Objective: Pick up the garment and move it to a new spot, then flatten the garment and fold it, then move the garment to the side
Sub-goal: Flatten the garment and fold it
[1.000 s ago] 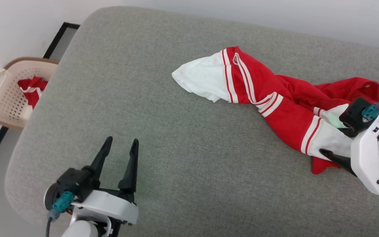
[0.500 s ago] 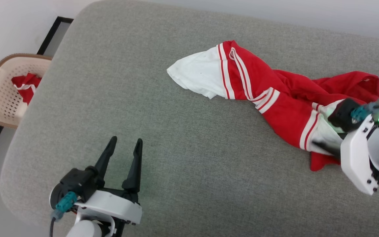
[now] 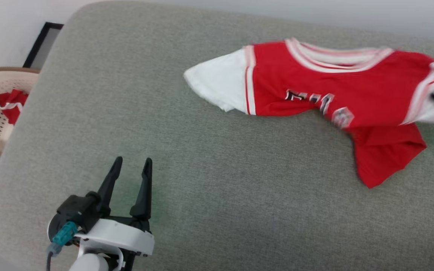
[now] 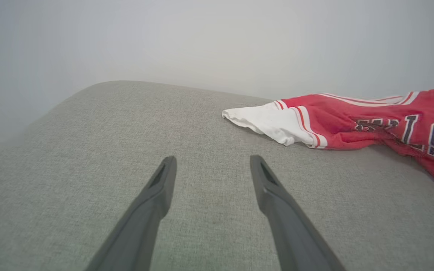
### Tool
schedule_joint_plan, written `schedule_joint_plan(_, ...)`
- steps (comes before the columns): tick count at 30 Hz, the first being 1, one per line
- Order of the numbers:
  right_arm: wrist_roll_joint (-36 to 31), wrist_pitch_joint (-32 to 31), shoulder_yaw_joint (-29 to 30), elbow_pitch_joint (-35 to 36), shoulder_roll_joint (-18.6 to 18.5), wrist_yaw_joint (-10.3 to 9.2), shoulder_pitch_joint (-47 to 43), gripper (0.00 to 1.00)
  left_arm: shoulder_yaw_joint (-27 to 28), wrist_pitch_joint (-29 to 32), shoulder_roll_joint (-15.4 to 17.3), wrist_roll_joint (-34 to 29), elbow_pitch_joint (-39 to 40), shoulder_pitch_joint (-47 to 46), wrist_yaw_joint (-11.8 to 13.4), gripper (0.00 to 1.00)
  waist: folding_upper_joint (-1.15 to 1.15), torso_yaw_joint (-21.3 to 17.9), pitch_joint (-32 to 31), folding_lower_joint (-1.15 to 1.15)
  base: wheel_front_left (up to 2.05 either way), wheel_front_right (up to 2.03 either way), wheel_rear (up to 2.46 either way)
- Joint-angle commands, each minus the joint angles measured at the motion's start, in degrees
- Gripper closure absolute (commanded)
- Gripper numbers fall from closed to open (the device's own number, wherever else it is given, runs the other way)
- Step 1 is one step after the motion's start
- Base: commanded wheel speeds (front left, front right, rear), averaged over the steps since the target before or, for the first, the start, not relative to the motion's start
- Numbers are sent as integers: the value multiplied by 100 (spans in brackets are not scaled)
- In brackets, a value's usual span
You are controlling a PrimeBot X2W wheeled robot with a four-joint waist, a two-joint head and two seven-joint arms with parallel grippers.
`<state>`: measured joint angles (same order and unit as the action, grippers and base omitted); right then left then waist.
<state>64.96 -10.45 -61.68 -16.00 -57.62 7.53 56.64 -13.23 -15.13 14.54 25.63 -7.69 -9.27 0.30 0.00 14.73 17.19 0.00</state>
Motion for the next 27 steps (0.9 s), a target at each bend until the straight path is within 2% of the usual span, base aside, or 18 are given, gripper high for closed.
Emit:
schedule_joint_plan(1, 95, 91, 178, -259, 18, -8, -94, 100, 32, 1, -15, 0, 18, 32, -53, 0, 0, -70, 78, 0, 0, 0, 0)
schedule_joint_plan(7, 173, 352, 699, -1663, 546, -8, -11, 100, 52, 1, -42, -40, -16, -185, -177, 0, 0, -121, 309, 0, 0, 0, 0)
schedule_joint_plan(17, -522, 653, 1285, -4294, 1238, -8, 909, 100, 0, 0, -185, -108, -192, -482, -351, 0, 0, 176, 802, 0, 0, 0, 0)
schedule_joint_plan(22, -728, 908, 1455, -5314, 1577, -8, 1299, 100, -3, 0, -293, -161, -287, -587, -435, 0, 0, 290, 950, 0, 0, 0, 0)
schedule_joint_plan(25, -883, 1098, 1476, -5639, 1766, -8, 1457, 100, 2, 0, -323, -198, -347, -653, -482, 0, 0, 314, 988, 0, 0, 0, 0)
schedule_joint_plan(26, -920, 1134, 1495, -5696, 1828, -8, 1464, 97, 6, 0, -326, -217, -367, -679, -485, 0, 0, 305, 985, 0, 0, 0, 0)
schedule_joint_plan(27, -923, 1183, 1523, -5727, 1877, -8, 1468, 68, 20, 0, -320, -231, -380, -702, -501, 0, 0, 286, 969, 0, 0, 0, 0)
